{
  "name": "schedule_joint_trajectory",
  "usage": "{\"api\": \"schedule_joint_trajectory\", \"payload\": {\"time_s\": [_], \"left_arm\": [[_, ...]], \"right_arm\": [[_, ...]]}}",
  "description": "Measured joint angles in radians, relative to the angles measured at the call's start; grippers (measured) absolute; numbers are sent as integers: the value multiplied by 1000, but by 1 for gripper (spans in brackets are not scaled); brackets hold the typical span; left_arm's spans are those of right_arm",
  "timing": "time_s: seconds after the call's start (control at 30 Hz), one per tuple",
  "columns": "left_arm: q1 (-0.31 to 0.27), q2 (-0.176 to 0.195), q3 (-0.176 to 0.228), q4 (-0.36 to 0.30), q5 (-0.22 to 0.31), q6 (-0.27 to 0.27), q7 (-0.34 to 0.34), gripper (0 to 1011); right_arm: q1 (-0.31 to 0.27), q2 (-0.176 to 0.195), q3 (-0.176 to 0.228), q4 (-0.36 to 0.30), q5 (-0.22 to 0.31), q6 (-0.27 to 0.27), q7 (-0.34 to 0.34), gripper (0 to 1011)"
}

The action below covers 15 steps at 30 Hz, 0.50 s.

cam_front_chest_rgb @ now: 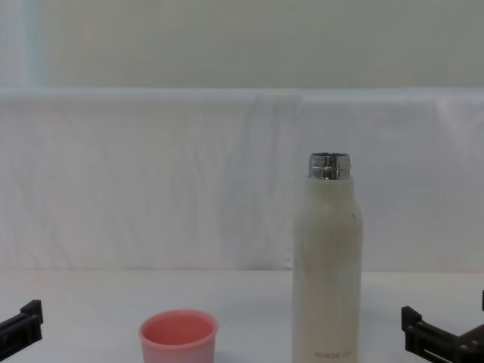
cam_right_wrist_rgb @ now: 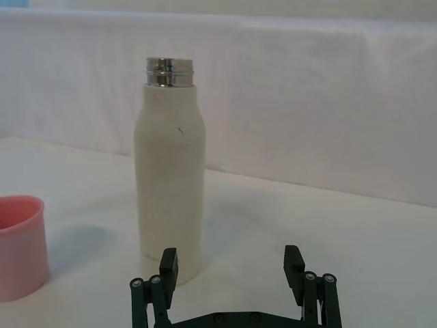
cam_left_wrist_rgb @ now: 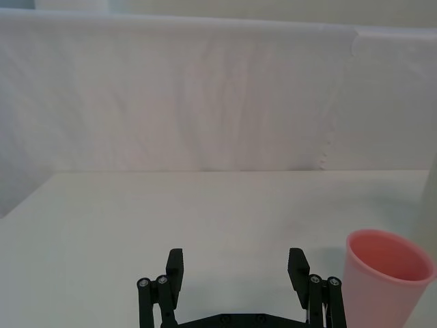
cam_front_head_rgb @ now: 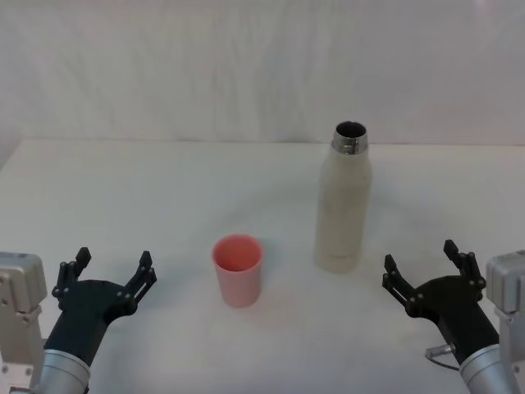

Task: Grasp the thermos with one hand and pour water into the cup lid.

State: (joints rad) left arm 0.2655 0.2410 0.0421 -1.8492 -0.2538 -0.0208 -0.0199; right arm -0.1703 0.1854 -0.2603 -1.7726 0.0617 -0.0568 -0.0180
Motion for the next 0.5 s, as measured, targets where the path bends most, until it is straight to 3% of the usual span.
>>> {"api": "schedule_joint_trajectory", "payload": {"time_s": [0.27,0.5], "left_arm": [[0,0,0,0,0,0,0,1001],[0,0,0,0,0,0,0,1001]], "right_arm": [[-13,-8,25,-42,3,31,39,1000],[-44,13,69,-115,61,73,123,1000]]}}
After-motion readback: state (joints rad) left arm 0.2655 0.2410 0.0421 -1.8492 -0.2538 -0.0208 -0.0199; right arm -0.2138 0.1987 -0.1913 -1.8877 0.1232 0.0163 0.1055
